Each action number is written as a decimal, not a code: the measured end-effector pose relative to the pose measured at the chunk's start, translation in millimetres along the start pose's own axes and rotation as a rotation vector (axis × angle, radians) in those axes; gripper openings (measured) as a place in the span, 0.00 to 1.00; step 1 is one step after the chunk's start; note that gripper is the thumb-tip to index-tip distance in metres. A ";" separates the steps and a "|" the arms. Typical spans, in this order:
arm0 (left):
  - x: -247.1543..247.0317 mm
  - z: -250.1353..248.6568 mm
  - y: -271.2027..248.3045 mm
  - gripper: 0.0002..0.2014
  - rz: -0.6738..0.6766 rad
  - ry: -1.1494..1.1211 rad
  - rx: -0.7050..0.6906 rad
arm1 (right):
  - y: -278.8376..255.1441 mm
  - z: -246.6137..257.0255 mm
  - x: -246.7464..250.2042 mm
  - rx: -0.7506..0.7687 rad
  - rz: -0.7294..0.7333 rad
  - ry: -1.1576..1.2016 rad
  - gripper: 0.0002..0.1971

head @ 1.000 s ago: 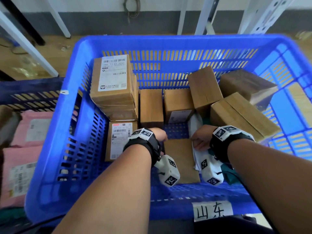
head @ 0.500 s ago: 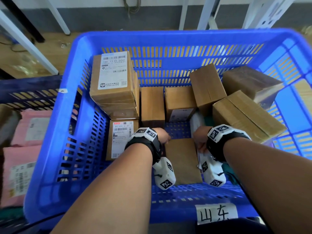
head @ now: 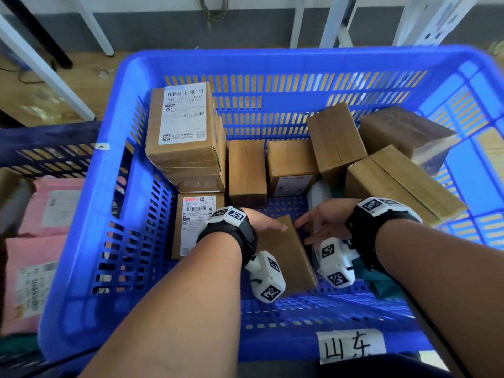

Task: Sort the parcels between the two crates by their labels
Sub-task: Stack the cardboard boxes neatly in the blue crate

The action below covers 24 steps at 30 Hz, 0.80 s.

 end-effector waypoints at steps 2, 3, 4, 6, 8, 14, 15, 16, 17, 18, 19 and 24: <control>-3.4 0.3 4.1 0.39 0.040 -0.030 -0.040 | -4.9 1.5 -3.0 0.016 0.051 0.022 0.25; -3.7 -0.9 3.1 0.39 0.049 -0.043 -0.054 | -7.4 1.0 -8.3 0.012 0.105 0.027 0.26; -2.6 0.7 5.9 0.40 0.043 -0.042 -0.053 | -11.5 1.5 -13.0 0.015 0.141 0.023 0.26; 3.2 3.4 11.6 0.45 -0.016 -0.020 -0.033 | -16.5 1.9 -19.3 0.038 0.188 0.011 0.26; 7.5 1.5 14.0 0.47 -0.068 -0.002 -0.039 | -19.9 1.3 -22.3 0.040 0.194 0.034 0.25; 15.8 -10.8 5.2 0.18 -0.115 -0.088 -0.100 | -33.4 13.7 -15.5 0.071 0.202 0.067 0.21; 16.3 -13.8 2.5 0.16 -0.096 -0.143 -0.110 | -35.6 18.6 -9.8 0.072 0.182 0.101 0.19; 17.7 -16.9 -0.9 0.16 -0.068 -0.190 -0.113 | -38.4 23.6 -2.9 0.074 0.151 0.131 0.18; 22.5 -19.3 -5.6 0.15 -0.058 -0.229 -0.118 | -39.6 27.9 5.1 0.079 0.110 0.163 0.15; 30.2 -19.8 -13.9 0.15 -0.068 -0.278 -0.113 | -40.4 30.1 13.2 0.072 0.056 0.195 0.13; 38.7 -17.7 -19.6 0.15 -0.082 -0.321 -0.096 | -37.7 29.8 20.9 0.061 -0.005 0.224 0.12; 69.2 -5.2 -33.2 0.21 -0.065 -0.527 -0.040 | -38.8 17.5 34.2 0.015 -0.178 0.047 0.26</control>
Point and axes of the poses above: each hand's wrist, its own y-axis towards the middle knuckle, its own x-axis out of the back of the hand, z = x × y, the point moved 9 cm from there along y, towards the middle knuckle, and after that the axes turned 10 degrees about -z, right-handed, at the moved point
